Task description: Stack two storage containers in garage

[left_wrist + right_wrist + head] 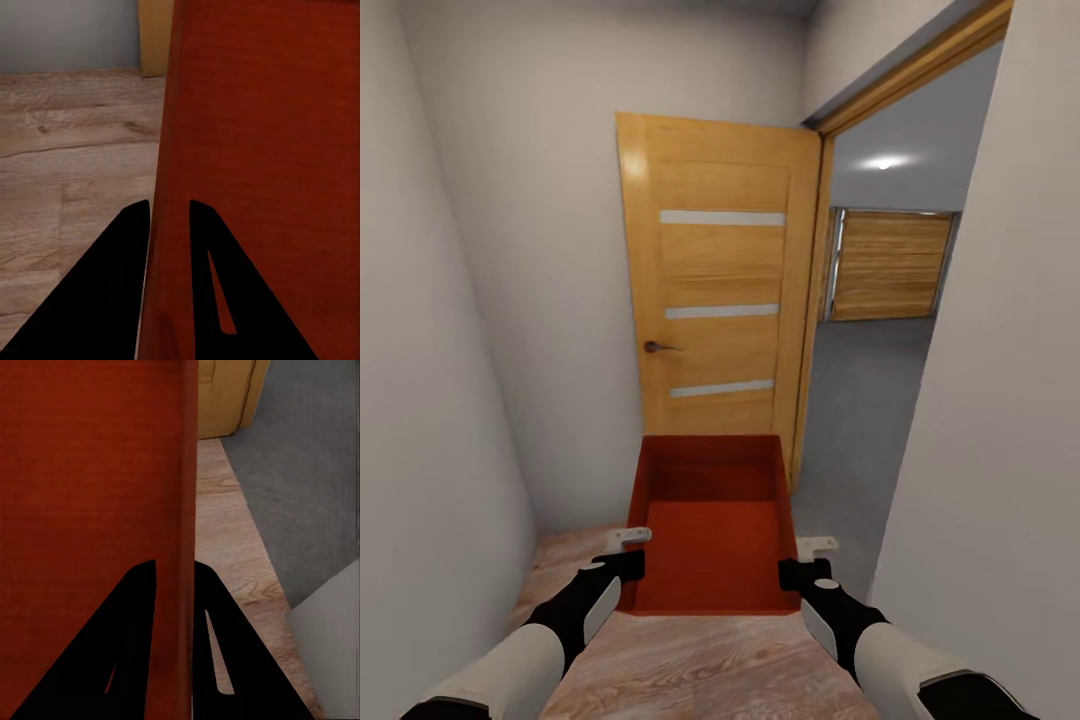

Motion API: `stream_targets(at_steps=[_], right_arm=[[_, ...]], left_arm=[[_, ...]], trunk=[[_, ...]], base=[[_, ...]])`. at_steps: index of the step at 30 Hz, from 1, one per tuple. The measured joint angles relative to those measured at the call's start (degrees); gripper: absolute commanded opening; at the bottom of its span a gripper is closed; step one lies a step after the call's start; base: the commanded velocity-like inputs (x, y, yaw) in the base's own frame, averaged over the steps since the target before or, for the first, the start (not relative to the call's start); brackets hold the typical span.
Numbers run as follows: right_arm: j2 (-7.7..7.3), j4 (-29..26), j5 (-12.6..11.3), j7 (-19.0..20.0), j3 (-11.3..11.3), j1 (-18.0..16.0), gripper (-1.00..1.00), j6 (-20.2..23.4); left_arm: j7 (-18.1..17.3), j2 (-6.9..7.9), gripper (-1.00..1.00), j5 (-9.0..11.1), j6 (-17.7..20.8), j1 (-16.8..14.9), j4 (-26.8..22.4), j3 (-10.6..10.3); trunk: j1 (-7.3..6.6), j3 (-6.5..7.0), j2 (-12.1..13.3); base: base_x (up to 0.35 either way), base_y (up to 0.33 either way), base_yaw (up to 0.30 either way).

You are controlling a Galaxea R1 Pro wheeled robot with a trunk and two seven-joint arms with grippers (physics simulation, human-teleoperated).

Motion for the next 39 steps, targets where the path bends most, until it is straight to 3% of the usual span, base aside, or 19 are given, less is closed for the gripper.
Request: stream_targets(at_steps=[39], right_arm=[[0.00, -0.1, 0.0, 0.0, 0.0, 0.0, -1.00, 0.0]], left_arm=[[0.0, -0.02, -1.00, 0.0, -0.1, 0.0, 0.0, 0.1]], trunk=[[-0.02, 0.00, 0.0]], base=[[0.244, 0.218, -0.282]])
